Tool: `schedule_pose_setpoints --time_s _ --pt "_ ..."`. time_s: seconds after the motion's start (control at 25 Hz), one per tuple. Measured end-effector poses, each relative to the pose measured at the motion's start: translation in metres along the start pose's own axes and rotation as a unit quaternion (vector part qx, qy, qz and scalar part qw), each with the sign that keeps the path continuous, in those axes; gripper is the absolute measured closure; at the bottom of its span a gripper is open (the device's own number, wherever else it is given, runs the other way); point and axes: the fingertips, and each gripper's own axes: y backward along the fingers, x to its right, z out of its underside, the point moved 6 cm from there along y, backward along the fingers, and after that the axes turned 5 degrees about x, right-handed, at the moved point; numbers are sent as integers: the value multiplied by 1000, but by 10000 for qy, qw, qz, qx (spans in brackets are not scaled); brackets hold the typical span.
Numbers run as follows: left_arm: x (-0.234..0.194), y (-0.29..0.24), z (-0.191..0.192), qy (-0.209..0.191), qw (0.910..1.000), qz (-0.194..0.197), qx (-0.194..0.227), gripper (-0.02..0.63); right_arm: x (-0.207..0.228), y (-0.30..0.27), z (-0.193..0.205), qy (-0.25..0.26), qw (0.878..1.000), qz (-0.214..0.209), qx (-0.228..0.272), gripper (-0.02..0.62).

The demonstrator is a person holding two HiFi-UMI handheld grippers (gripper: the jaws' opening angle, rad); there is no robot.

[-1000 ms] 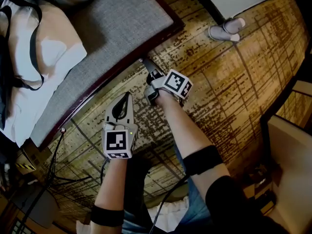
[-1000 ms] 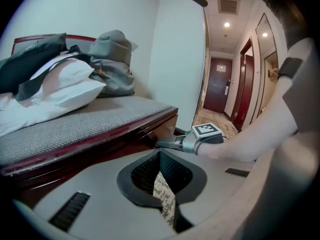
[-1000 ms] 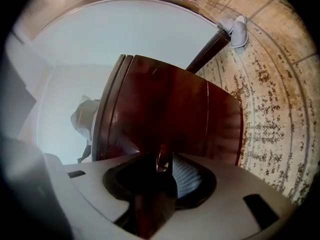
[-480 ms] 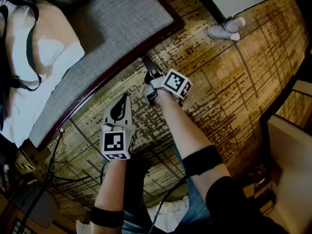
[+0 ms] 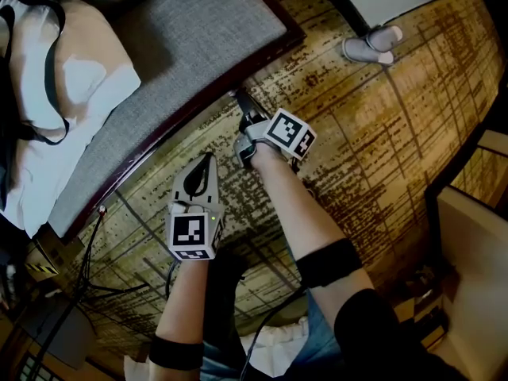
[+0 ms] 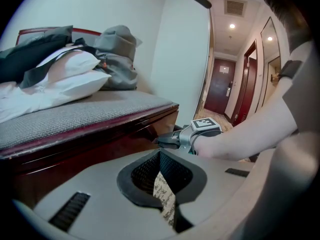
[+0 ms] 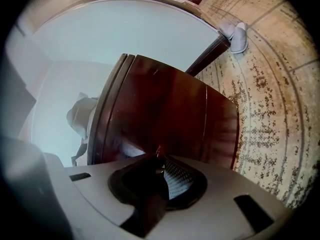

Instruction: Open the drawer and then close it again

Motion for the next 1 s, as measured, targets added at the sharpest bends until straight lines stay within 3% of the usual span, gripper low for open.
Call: schedule_pose_setpoints --time_s 0.36,0.64,0.88,1.0 --pt "5 7 -9 41 10000 55 -30 606 3 16 0 138 9997 138 -148 525" --pt "35 17 -23 135 9994 289 -96 606 14 52 3 49 9994 295 -189 525" --pt "61 33 -19 -249 9968 736 -178 606 26 95 5 60 9983 520 -250 522" --pt "76 43 -23 -116 9969 744 -236 606 31 119 6 63 9976 644 -255 522"
